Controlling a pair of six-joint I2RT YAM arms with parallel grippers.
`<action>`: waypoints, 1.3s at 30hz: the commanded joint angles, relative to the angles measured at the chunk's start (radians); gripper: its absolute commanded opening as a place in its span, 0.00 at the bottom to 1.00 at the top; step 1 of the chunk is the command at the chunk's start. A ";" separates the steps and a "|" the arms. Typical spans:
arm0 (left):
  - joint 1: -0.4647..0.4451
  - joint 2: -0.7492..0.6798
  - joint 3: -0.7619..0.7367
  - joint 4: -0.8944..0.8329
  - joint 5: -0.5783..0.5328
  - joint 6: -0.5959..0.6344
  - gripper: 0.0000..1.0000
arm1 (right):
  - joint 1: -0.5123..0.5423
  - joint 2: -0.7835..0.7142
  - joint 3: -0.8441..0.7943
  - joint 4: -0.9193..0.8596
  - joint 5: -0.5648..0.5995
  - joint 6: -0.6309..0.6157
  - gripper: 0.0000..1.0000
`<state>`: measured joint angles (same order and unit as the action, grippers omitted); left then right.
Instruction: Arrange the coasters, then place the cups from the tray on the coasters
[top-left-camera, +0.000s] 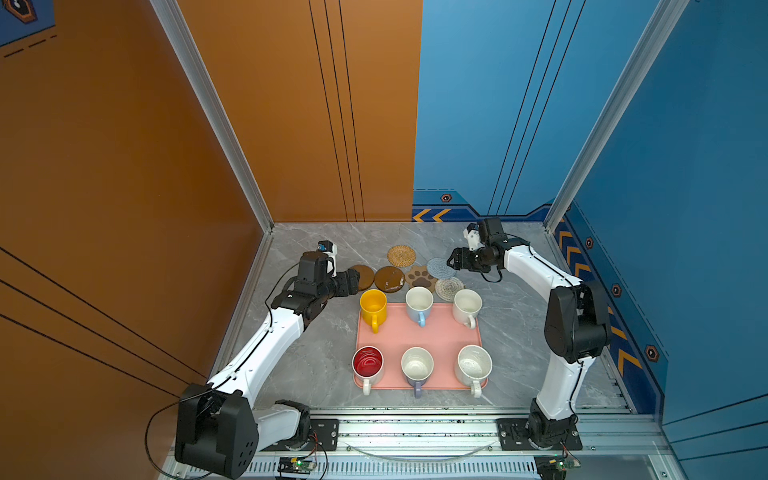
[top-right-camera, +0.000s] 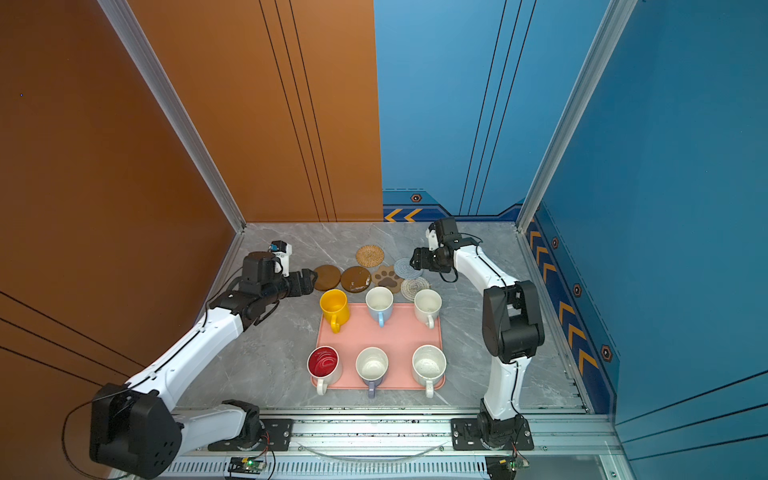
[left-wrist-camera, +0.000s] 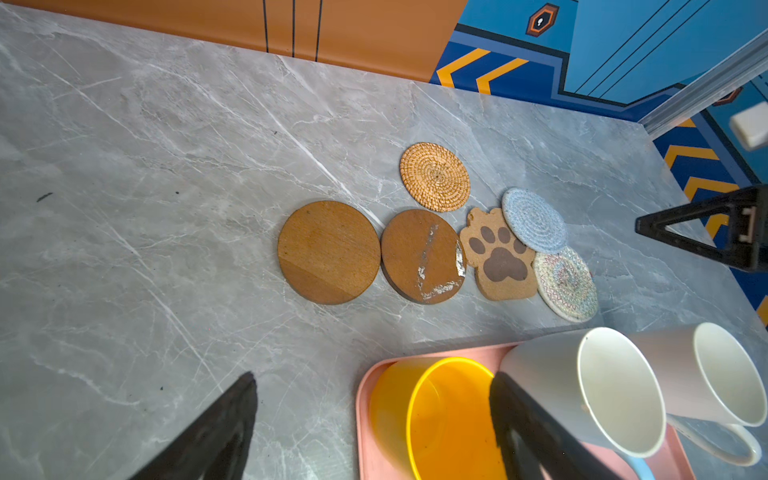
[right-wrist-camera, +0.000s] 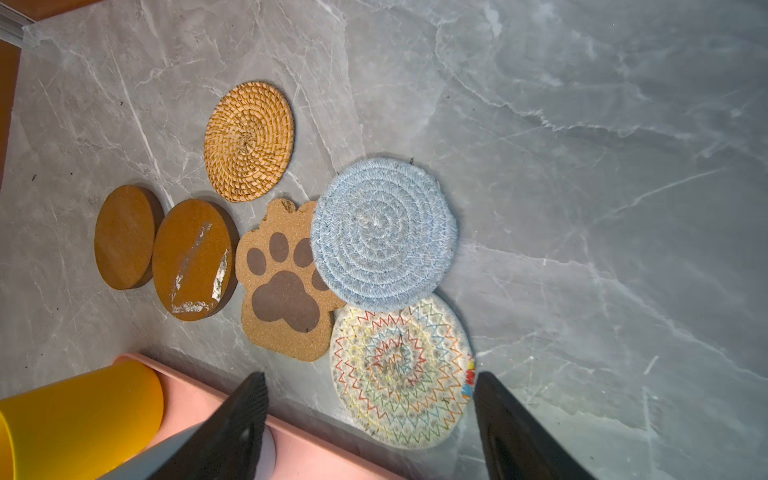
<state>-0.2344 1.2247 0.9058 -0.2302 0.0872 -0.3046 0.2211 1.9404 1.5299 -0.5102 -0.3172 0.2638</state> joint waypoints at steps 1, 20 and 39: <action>-0.022 0.002 0.040 -0.026 -0.004 -0.008 0.88 | 0.003 0.052 0.059 -0.053 -0.040 0.030 0.75; -0.126 0.092 0.106 -0.060 -0.037 -0.012 0.88 | -0.065 0.318 0.310 -0.151 -0.105 0.050 0.70; -0.172 0.100 0.095 -0.044 -0.067 -0.018 0.88 | -0.094 0.432 0.368 -0.151 -0.214 0.121 0.61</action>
<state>-0.3962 1.3392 0.9901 -0.2749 0.0486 -0.3153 0.1303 2.3371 1.8740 -0.6289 -0.5095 0.3626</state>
